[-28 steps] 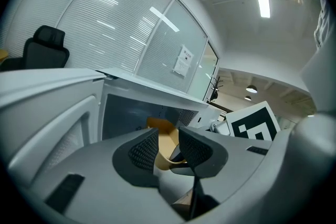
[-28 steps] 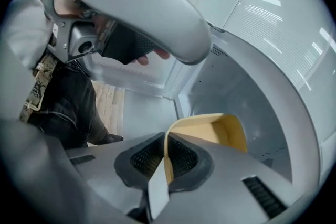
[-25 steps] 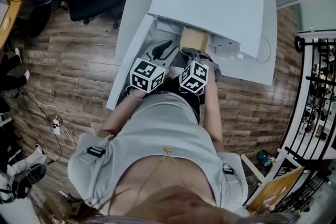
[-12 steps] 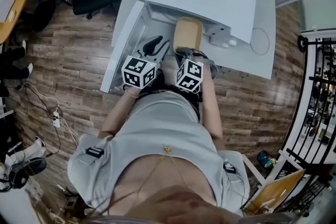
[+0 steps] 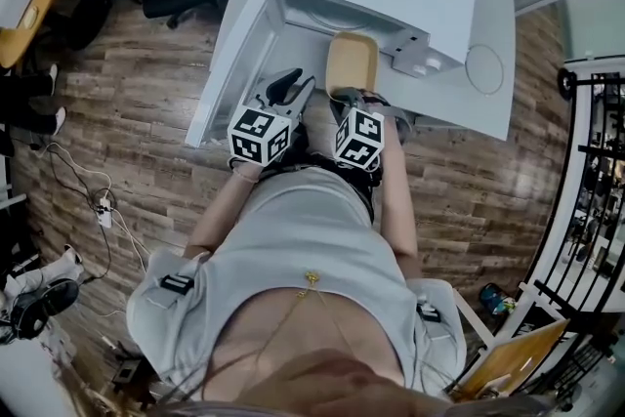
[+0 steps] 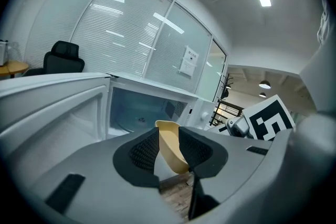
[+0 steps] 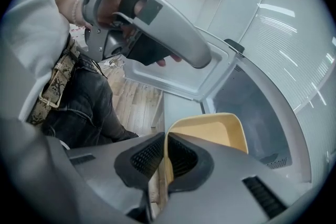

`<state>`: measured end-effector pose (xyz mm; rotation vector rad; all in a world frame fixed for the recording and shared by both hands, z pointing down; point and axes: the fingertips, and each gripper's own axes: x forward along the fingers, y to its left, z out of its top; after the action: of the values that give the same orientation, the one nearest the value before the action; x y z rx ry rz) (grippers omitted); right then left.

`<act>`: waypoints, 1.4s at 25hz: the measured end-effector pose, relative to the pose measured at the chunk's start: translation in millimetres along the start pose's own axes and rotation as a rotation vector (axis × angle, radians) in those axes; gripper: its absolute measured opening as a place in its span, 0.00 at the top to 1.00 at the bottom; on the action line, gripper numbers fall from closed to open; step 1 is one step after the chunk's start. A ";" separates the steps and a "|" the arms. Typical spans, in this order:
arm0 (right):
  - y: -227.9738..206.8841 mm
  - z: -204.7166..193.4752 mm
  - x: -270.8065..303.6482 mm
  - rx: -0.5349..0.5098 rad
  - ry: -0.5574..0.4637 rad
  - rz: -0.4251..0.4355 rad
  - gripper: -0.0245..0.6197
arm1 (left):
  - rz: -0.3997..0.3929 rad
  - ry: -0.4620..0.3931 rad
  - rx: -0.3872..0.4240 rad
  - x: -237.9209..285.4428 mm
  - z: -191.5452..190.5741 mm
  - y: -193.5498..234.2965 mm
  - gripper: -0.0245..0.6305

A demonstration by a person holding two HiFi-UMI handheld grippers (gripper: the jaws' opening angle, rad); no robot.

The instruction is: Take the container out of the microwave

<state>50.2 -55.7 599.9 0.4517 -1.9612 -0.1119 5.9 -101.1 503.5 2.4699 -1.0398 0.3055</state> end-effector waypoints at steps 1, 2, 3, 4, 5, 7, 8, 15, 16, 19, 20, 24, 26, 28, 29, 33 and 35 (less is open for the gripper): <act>2.8 -0.2 -1.8 -0.003 -0.005 0.004 0.91 | 0.001 -0.001 0.002 -2.2 -1.2 -2.2 0.78; 5.9 -0.3 -3.4 -0.006 -0.008 0.008 0.91 | 0.004 -0.002 0.005 -4.8 -2.1 -3.9 0.78; 9.5 -0.7 -4.4 -0.010 -0.007 0.013 0.91 | 0.008 -0.002 0.008 -7.8 -3.1 -5.3 0.78; 13.6 -1.2 -4.8 -0.014 -0.006 0.018 0.91 | 0.013 -0.003 0.012 -11.3 -4.2 -6.1 0.78; 17.7 -1.4 -4.7 -0.019 -0.005 0.024 0.91 | 0.019 -0.004 0.014 -14.8 -5.3 -6.6 0.78; 25.5 -1.1 -4.5 -0.025 -0.011 0.041 0.91 | 0.032 -0.006 0.016 -21.3 -8.2 -7.1 0.78; 29.1 -1.1 -4.8 -0.027 -0.014 0.050 0.91 | 0.039 -0.006 0.016 -24.2 -9.9 -7.5 0.78; 47.6 3.5 -10.6 -0.041 -0.023 0.072 0.91 | 0.065 -0.011 0.020 -42.4 -16.6 -13.6 0.78; 49.6 4.2 -11.8 -0.041 -0.024 0.071 0.91 | 0.067 -0.014 0.021 -44.1 -16.1 -14.3 0.78; 54.9 7.2 -13.9 -0.039 -0.031 0.076 0.91 | 0.070 -0.023 0.015 -48.0 -13.9 -13.3 0.78; 56.1 8.9 -14.5 -0.040 -0.032 0.076 0.91 | 0.072 -0.025 0.012 -49.7 -13.3 -12.0 0.78; 58.0 15.5 -17.2 -0.054 -0.022 0.070 0.91 | 0.070 -0.031 0.004 -55.6 -11.0 -9.0 0.78; 59.2 20.0 -17.3 -0.055 -0.018 0.074 0.91 | 0.062 -0.030 0.000 -57.3 -10.6 -8.6 0.78; 60.8 25.7 -16.7 -0.051 -0.018 0.081 0.91 | 0.052 -0.027 -0.004 -58.2 -10.5 -8.4 0.78; 61.7 28.6 -16.3 -0.047 -0.019 0.084 0.91 | 0.044 -0.025 -0.003 -58.4 -10.3 -8.9 0.78; 66.7 36.4 -16.0 -0.023 -0.020 0.088 0.91 | 0.011 -0.013 0.007 -59.8 -10.8 -13.8 0.78; 67.4 36.2 -16.9 -0.017 -0.012 0.082 0.91 | -0.005 -0.002 0.004 -59.7 -13.4 -16.0 0.78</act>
<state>6.2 8.2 588.8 0.3599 -1.9859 -0.0793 -24.4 -47.5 488.7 2.4765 -1.0354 0.3040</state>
